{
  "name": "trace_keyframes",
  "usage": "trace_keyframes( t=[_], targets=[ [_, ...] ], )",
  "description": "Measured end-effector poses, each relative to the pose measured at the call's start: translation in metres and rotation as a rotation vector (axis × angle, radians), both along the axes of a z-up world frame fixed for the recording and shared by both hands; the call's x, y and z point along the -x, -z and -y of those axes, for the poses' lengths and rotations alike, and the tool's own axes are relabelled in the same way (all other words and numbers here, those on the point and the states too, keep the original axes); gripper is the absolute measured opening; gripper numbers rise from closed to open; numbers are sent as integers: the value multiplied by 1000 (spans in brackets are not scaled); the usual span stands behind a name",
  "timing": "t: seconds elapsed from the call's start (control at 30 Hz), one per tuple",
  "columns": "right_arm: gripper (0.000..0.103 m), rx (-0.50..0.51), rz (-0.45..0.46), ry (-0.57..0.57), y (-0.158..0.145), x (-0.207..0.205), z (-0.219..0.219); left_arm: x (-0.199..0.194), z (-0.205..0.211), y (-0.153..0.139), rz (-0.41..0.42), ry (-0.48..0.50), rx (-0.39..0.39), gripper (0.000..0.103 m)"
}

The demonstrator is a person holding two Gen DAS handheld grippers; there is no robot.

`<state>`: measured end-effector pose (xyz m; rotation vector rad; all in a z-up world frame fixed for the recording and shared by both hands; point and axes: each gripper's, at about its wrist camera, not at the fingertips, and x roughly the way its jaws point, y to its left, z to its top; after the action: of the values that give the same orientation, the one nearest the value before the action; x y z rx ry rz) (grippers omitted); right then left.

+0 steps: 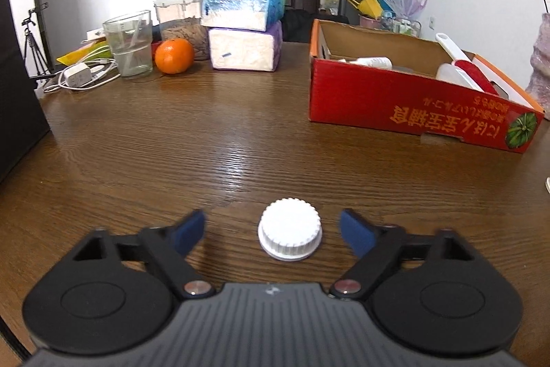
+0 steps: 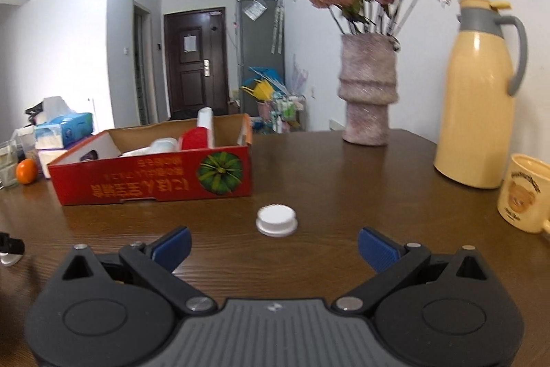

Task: Organize rigid objects
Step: 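Grasp a white bottle cap with the left gripper while the right grasps another cap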

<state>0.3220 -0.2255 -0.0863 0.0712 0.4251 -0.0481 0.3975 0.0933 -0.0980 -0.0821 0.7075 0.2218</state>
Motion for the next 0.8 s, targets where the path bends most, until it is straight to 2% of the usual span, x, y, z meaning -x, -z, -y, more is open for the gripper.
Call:
trace_keyframes(
  t=[0.03, 0.07, 0.1, 0.2, 0.53, 0.8],
  targets=[
    [103, -9, -3, 8, 0, -1, 3, -1, 1, 1, -8, 11, 5, 57],
    [103, -16, -6, 13, 0, -2, 4, -2, 3, 1, -7, 17, -4, 54],
    [103, -16, -11, 12, 1, -3, 3, -2, 4, 1, -5, 26, -12, 42],
    [103, 3, -16, 0, 2, -4, -1, 0, 7, 1, 2, 48, -3, 41],
    [103, 11, -46, -5, 6, -9, -4, 5, 6, -5, 36, 33, -3, 41],
    [103, 27, -107, -33, 12, -44, 0, 7, 4, -12, 71, 24, -5, 41]
  ],
)
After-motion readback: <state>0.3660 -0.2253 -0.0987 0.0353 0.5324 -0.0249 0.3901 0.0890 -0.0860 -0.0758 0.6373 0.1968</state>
